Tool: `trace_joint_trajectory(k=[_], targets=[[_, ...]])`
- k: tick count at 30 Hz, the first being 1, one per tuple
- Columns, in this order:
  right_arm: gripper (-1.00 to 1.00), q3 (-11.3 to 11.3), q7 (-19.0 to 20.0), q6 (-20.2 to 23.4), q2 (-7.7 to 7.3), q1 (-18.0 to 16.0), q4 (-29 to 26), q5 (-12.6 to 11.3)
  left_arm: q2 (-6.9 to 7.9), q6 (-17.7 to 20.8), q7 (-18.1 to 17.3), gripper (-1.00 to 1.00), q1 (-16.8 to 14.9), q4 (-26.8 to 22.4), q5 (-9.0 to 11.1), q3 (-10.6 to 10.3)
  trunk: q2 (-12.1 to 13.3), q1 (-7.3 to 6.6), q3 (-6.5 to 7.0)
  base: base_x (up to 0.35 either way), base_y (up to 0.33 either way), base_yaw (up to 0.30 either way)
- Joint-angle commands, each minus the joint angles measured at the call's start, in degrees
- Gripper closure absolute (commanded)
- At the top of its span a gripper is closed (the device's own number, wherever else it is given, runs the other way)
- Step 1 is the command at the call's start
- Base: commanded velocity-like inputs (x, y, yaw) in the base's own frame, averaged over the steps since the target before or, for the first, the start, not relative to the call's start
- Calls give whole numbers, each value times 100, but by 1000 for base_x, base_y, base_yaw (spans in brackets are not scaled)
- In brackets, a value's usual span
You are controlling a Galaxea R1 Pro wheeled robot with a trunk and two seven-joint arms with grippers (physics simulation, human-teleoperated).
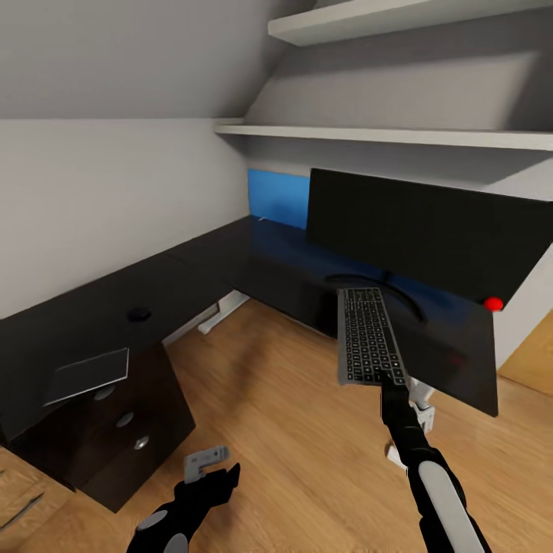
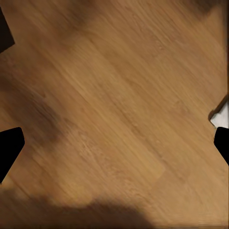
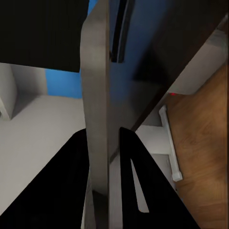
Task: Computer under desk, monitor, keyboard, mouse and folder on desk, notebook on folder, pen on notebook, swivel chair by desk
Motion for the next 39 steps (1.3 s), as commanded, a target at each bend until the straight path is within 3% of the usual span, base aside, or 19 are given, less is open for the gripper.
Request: trace_joint_trajectory(k=[1,21,39], targets=[[100,-7,30,8,4,-4,-1,-66,1,11,55,-100,-3,-8,61,-5,-3,-1,-11,-23,16,-243],[100,-77,29,9,10,-4,6,-66,1,9,55,-100,-3,-8,61,-5,-3,-1,-124,-2,1,-239],[100,-80,65,5,32,-4,41,-73,1,3,55,-100,-3,-8,61,-5,-3,-1,-133,0,0,-21]])
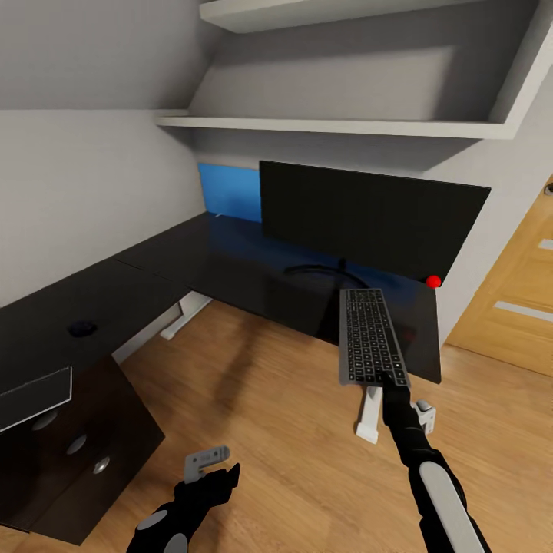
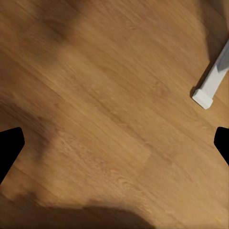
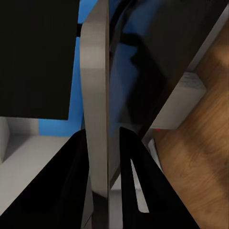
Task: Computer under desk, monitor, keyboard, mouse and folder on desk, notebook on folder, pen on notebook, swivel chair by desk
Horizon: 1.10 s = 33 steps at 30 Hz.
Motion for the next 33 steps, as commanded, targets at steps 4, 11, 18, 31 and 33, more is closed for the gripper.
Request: trace_joint_trajectory(k=[4,11,18,31,33], targets=[[100,-13,31,-3,2,-3,2,-62,4,11,55,-100,-3,-8,61,-6,-3,0,-5,0,0,-165],[100,-52,31,-6,0,-3,81,-60,4,14,55,-100,-3,-8,61,-6,-3,0,-5,0,0,-255],[100,-100,31,-6,2,-3,123,-60,4,17,55,-100,-3,-8,61,-6,-3,0,-5,0,0,-265],[100,-90,33,-283,8,-3,290,-60,1,20,55,-100,-3,-8,61,-6,-3,0,-5,0,0,-266],[100,-89,37,-343,7,-3,302,-60,1,20,55,-100,-3,-8,61,-6,-3,0,-5,0,0,-265]])
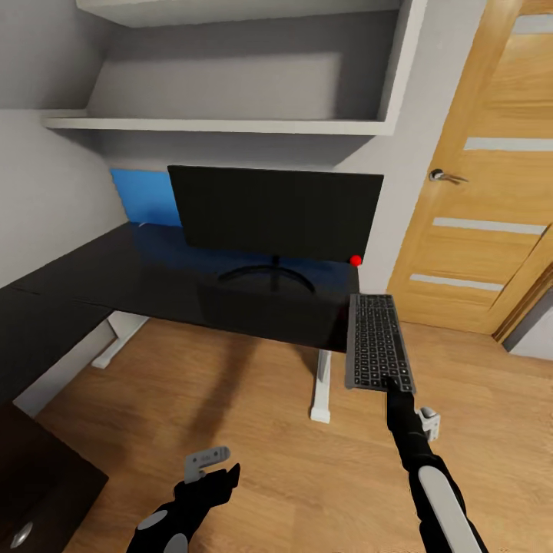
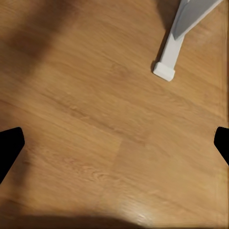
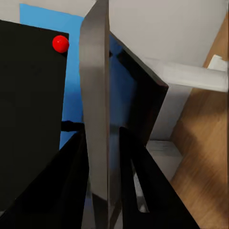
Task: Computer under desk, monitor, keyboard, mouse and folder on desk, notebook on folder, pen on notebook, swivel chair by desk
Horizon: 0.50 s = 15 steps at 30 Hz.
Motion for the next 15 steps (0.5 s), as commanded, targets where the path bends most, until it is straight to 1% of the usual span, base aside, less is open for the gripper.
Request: trace_joint_trajectory(k=[1,7,11,13,15], targets=[[100,-14,-131,-25,4,-3,22,-87,1,11,55,-100,-2,-9,61,-4,-2,0,-6,0,0,-265],[100,-8,-123,-78,4,-3,37,-79,1,11,55,-100,-2,-9,61,-4,-2,0,-6,0,0,-266],[100,13,-113,-307,6,-3,39,-58,1,11,55,-100,-2,-9,62,-4,-2,0,-6,0,0,-266],[100,29,-107,-541,10,-3,44,-50,1,11,55,-100,-2,-9,65,-4,-2,0,-6,0,0,-266],[100,65,-105,-920,22,-3,51,-46,1,11,55,-100,-2,-9,65,-4,-2,0,-6,0,0,-266]])
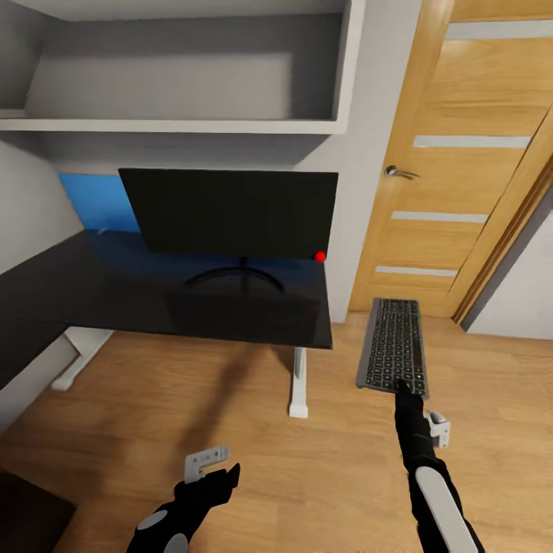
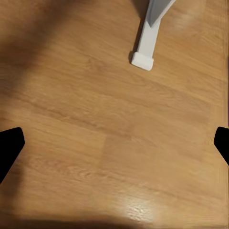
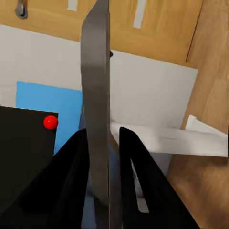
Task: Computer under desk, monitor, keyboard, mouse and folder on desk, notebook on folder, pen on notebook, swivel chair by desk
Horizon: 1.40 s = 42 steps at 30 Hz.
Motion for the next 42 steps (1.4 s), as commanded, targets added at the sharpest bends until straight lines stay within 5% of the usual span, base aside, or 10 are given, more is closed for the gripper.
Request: trace_joint_trajectory(k=[1,5,10,25,42], targets=[[100,64,38,-268,17,-4,19,-55,1,11,55,-100,-3,-8,59,-6,-3,0,-5,0,0,-266],[100,657,44,-1439,81,-4,184,-32,1,11,55,-100,-3,-8,59,-6,-3,0,-5,0,0,-183],[100,1008,191,-1804,138,-4,200,-61,8,11,55,-100,-3,-8,57,-6,-3,0,-5,0,0,-35],[100,1061,444,-1854,188,-4,215,-61,10,7,55,-100,-3,-8,55,-6,-3,0,-5,14,0,-1],[100,1003,574,-1874,168,-4,216,-45,1,13,55,-100,-3,-1,62,-6,-3,0,-5,266,100,-37]])
